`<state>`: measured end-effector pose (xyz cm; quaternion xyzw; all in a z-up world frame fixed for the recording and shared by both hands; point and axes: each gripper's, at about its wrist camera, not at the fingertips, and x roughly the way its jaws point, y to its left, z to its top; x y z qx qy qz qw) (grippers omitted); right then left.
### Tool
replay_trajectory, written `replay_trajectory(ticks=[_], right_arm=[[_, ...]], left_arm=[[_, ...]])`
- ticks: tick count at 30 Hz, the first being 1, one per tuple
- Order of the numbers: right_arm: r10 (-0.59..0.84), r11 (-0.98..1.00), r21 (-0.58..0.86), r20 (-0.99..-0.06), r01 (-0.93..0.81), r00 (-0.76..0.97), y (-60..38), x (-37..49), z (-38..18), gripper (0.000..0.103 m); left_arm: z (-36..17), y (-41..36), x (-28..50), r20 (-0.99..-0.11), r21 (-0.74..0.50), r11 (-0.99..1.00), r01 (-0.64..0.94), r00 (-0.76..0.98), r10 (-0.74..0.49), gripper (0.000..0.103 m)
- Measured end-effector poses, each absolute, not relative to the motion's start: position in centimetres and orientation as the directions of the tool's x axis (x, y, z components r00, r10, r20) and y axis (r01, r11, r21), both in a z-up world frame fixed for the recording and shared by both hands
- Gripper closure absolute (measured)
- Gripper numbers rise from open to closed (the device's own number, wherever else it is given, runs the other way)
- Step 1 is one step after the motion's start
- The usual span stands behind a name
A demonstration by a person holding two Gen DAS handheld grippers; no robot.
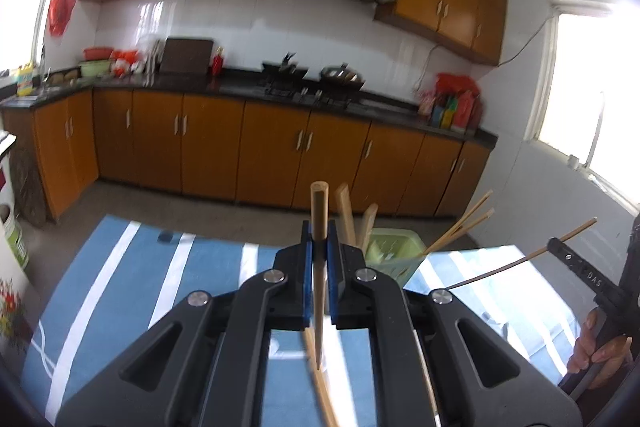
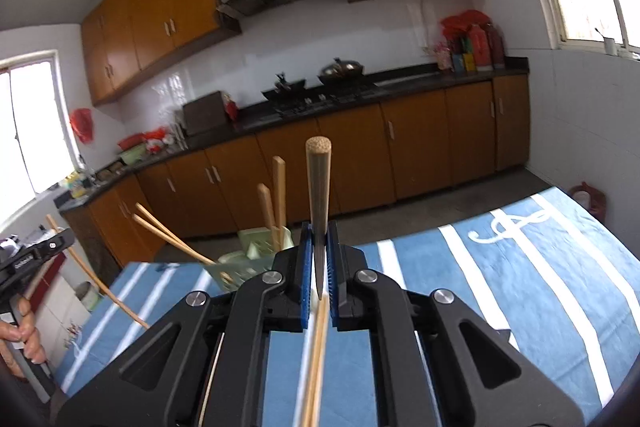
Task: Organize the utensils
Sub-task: 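Lift both held chopsticks upright and carry them above the green holder, then lower the chopsticks into the holder and open both tools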
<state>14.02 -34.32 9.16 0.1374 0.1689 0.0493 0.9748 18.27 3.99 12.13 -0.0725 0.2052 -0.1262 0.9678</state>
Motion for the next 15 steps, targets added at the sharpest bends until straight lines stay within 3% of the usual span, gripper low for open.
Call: replay_trajectory(ticks=[9, 15], right_arm=[[0.211, 0.953, 0.262, -0.226, -0.149, 0.951, -31.8, 15.0, 13.3, 0.095], [0.204, 0.963, 0.228, -0.256, -0.146, 0.945, -30.1, 18.1, 13.1, 0.095]], left_arm=[[18.3, 0.5, 19.1, -0.221, -0.224, 0.946, 0.234, 0.933, -0.283, 0.096], [19.7, -1.4, 21.3, -0.129, -0.255, 0.950, 0.177, 0.968, -0.215, 0.096]])
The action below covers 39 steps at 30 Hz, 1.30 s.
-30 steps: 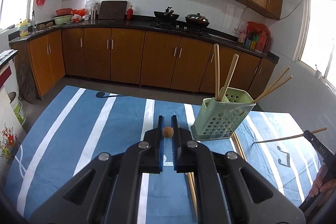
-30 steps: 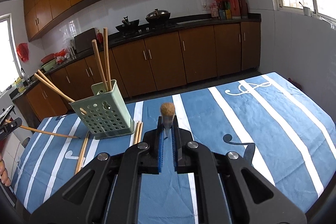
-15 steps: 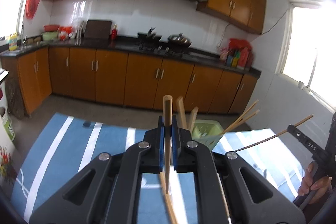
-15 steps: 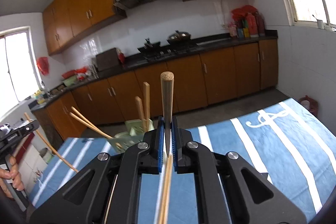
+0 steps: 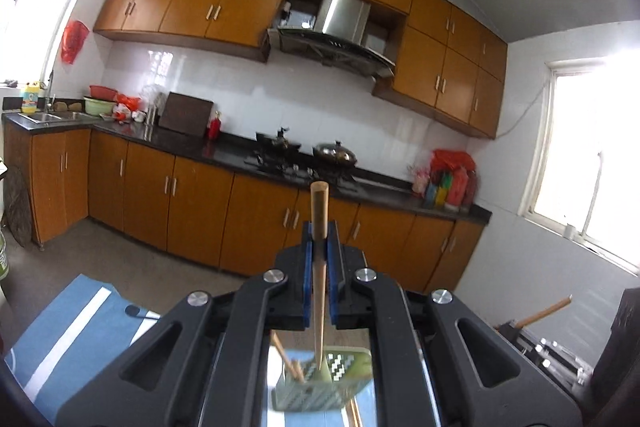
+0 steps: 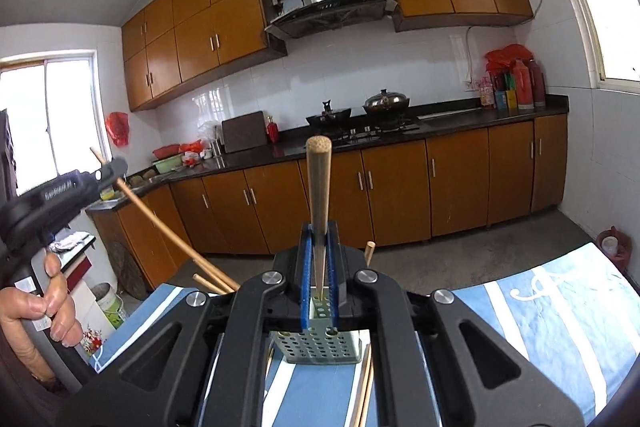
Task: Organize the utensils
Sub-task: 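Lower the chopsticks into the holder and open both tools, then grasp a chopstick with the left tool while the right tool grasps another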
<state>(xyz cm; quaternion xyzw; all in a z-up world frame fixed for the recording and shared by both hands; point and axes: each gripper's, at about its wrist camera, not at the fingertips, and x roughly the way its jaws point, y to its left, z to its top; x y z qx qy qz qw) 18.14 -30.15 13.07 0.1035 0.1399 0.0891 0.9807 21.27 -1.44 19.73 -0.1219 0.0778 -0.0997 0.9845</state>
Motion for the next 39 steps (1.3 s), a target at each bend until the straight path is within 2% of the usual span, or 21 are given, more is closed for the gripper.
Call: replay_trajectory(ticks=[3, 9, 15, 19, 25, 29, 33, 37, 39], right_arm=[[0.200, 0.964, 0.232, -0.300, -0.132, 0.933, -29.9, 20.0, 11.9, 0.095], [0.214, 0.956, 0.272, -0.389, -0.111, 0.896, -29.8, 23.0, 9.1, 0.095], [0.221, 0.957, 0.268, -0.423, -0.112, 0.879, -29.4, 23.8, 7.8, 0.095], [0.222, 0.957, 0.266, -0.428, -0.113, 0.876, -29.0, 23.6, 8.1, 0.095], [0.207, 0.960, 0.260, -0.387, -0.109, 0.899, -29.7, 22.3, 9.1, 0.094], [0.185, 0.963, 0.250, -0.351, -0.098, 0.918, -30.7, 19.8, 9.9, 0.088], [0.158, 0.966, 0.250, -0.354, -0.070, 0.922, -32.2, 17.3, 9.4, 0.088], [0.134, 0.969, 0.245, -0.433, -0.026, 0.891, -33.1, 16.2, 6.6, 0.088], [0.132, 0.971, 0.238, -0.518, -0.006, 0.845, -33.1, 16.5, 3.3, 0.088]], left_arm=[[19.1, -2.4, 22.8, -0.133, -0.243, 0.956, 0.164, 0.971, -0.201, 0.096], [15.0, -3.4, 26.6, -0.220, -0.246, 0.960, 0.133, 0.957, -0.189, 0.096], [12.0, -2.8, 29.1, -0.314, -0.259, 0.961, 0.102, 0.931, -0.184, 0.096], [11.3, -1.6, 29.3, -0.345, -0.288, 0.953, 0.097, 0.918, -0.198, 0.095], [13.4, -0.2, 27.4, -0.300, -0.318, 0.940, 0.126, 0.927, -0.226, 0.091], [14.5, 0.9, 24.9, -0.277, -0.316, 0.937, 0.147, 0.930, -0.240, 0.089], [14.2, 2.3, 22.2, -0.287, -0.304, 0.941, 0.146, 0.928, -0.237, 0.086], [11.4, 3.9, 19.8, -0.348, -0.258, 0.959, 0.118, 0.915, -0.206, 0.083], [9.3, 4.5, 19.1, -0.391, -0.227, 0.969, 0.099, 0.902, -0.183, 0.083]])
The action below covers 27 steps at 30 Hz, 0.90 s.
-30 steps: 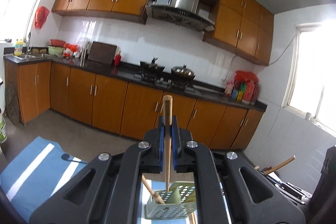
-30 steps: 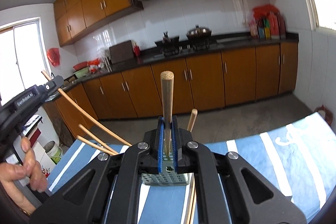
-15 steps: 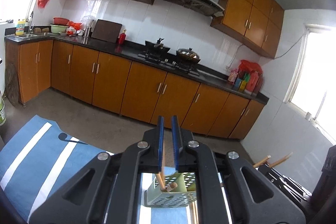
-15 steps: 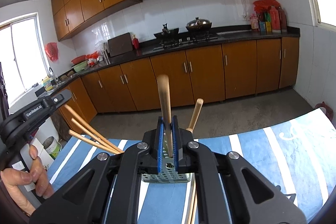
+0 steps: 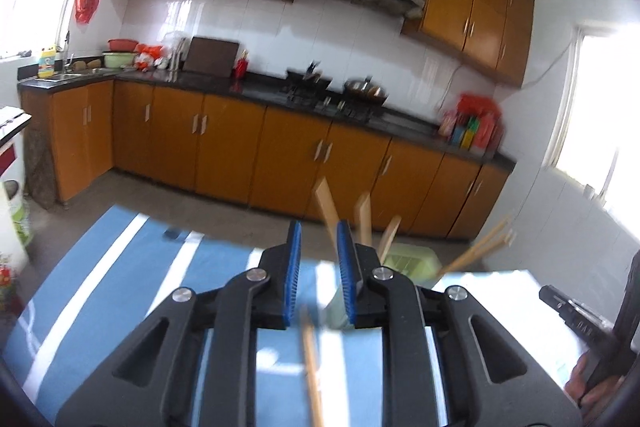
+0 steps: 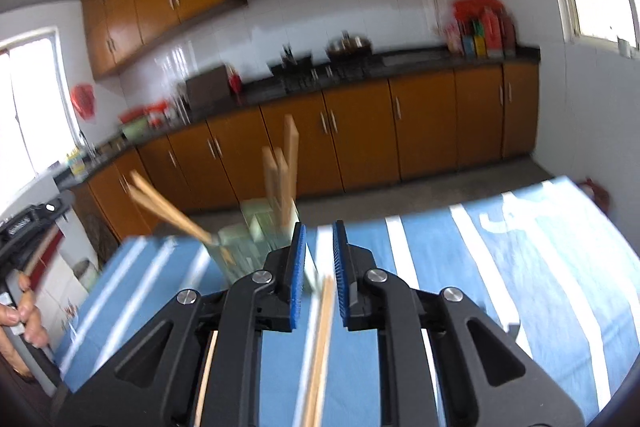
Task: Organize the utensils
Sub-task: 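Grasp a chopstick with the left tool while the right tool grasps another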
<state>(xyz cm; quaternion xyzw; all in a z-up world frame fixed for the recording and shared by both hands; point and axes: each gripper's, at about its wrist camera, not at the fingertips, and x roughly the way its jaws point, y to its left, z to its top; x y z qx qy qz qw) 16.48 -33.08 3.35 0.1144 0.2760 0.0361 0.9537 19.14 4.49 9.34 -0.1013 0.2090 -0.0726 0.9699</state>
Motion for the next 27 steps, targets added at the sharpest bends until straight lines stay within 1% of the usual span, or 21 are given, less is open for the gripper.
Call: replay_trajectory(ticks=[3, 5, 7, 9, 15, 24, 27], right_arm=[[0.157, 0.968, 0.252, -0.626, 0.008, 0.764, -32.4, 17.2, -1.5, 0.088], [0.186, 0.965, 0.262, -0.684, 0.000, 0.706, -31.4, 17.7, -4.5, 0.088], [0.198, 0.966, 0.257, -0.728, -0.007, 0.656, -30.2, 18.0, -7.1, 0.088], [0.205, 0.968, 0.249, -0.761, -0.015, 0.616, -28.9, 18.4, -9.2, 0.088], [0.192, 0.974, 0.224, -0.790, -0.018, 0.583, -27.5, 19.1, -11.2, 0.088], [0.169, 0.981, 0.191, -0.793, -0.024, 0.585, -27.8, 18.7, -11.7, 0.089], [0.115, 0.990, 0.140, -0.795, -0.005, 0.596, -27.9, 18.9, -11.7, 0.095]], left_arm=[[5.5, 5.1, 19.0, -0.476, -0.191, 0.978, 0.080, 0.864, -0.163, 0.083], [2.7, 5.4, 19.4, -0.547, -0.188, 0.980, 0.066, 0.822, -0.161, 0.083], [0.5, 5.6, 19.7, -0.593, -0.188, 0.981, 0.055, 0.789, -0.159, 0.083], [-1.0, 5.6, 19.8, -0.619, -0.194, 0.979, 0.055, 0.768, -0.165, 0.083], [-4.5, 5.3, 19.7, -0.678, -0.196, 0.979, 0.058, 0.713, -0.178, 0.083], [-5.9, 4.0, 20.1, -0.716, -0.195, 0.978, 0.070, 0.672, -0.191, 0.083], [-6.6, 3.4, 20.3, -0.730, -0.197, 0.977, 0.082, 0.653, -0.202, 0.083]])
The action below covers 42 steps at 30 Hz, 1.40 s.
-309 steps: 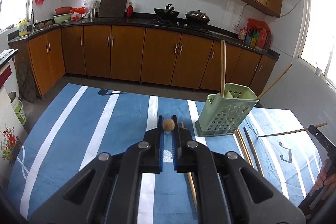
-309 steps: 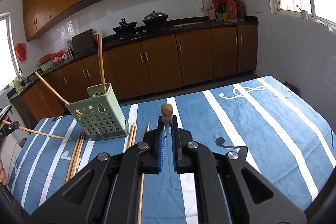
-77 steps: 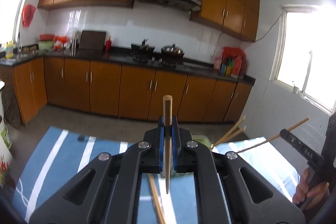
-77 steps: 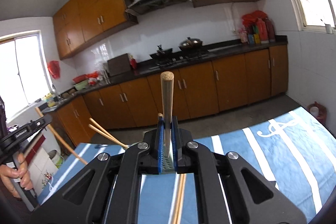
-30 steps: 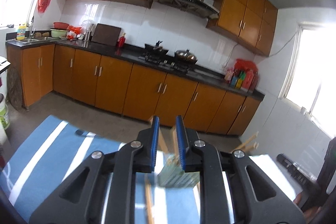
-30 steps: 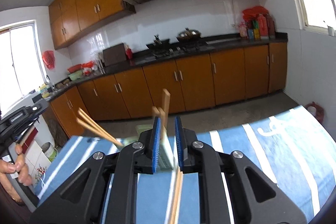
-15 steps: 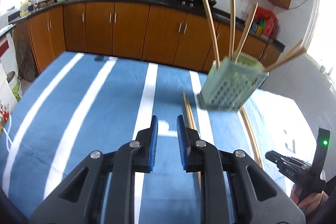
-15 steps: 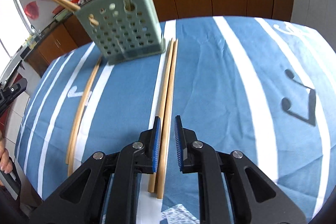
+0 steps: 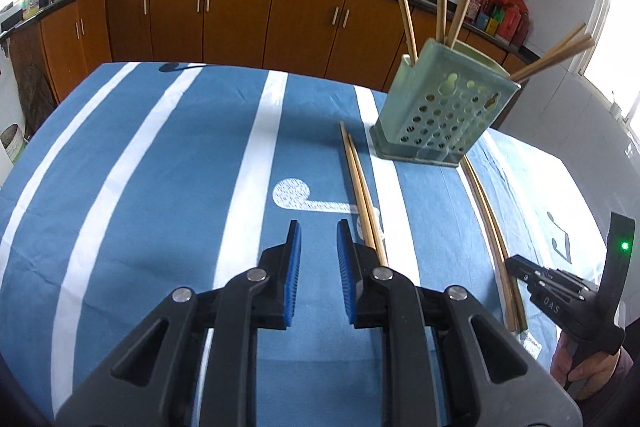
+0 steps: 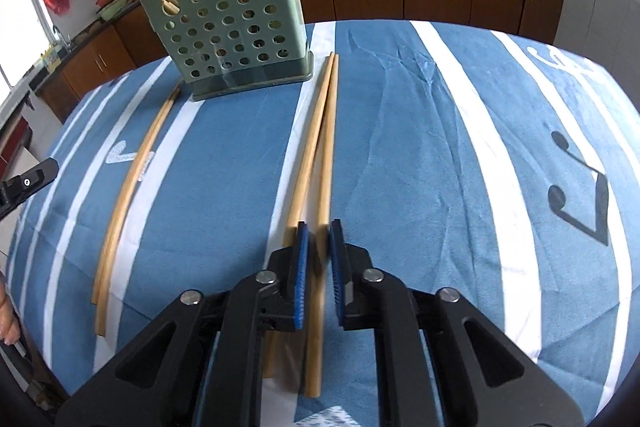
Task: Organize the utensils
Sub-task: 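Grasp a chopstick with the left tool while the right tool grasps another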
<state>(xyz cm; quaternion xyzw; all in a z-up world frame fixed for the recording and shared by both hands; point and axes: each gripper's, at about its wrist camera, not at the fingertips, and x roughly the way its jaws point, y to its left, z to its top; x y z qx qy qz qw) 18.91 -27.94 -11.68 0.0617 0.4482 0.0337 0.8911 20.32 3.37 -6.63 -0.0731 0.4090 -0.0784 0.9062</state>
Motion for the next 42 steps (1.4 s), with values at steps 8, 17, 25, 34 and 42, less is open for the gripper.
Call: replay_trajectory(ticks=[8, 17, 25, 34, 42], right_arm=[[0.045, 0.975, 0.166, -0.796, 0.146, 0.604, -31.9, 19.3, -11.8, 0.095], [0.045, 0.979, 0.155, -0.791, 0.129, 0.610, -32.0, 19.1, -11.8, 0.095], [0.042, 0.981, 0.149, -0.789, 0.124, 0.613, -31.8, 19.0, -11.8, 0.095], [-0.005, 0.980, 0.122, -0.774, 0.156, 0.634, -32.9, 19.7, -11.9, 0.095], [-0.026, 0.983, 0.097, -0.764, 0.155, 0.645, -32.8, 19.9, -12.1, 0.095]], left_arm=[[-9.2, 1.5, 20.6, -0.774, -0.217, 0.967, 0.130, 0.580, -0.252, 0.083], [-11.2, -0.8, 20.5, -0.803, -0.219, 0.957, 0.191, 0.522, -0.288, 0.084], [-11.4, -1.6, 20.5, -0.809, -0.154, 0.969, 0.193, 0.538, -0.236, 0.093], [-11.3, 3.4, 24.4, -0.807, -0.119, 0.992, 0.039, 0.579, -0.120, 0.095], [-11.5, 5.9, 24.6, -0.780, -0.119, 0.992, 0.041, 0.615, -0.119, 0.094]])
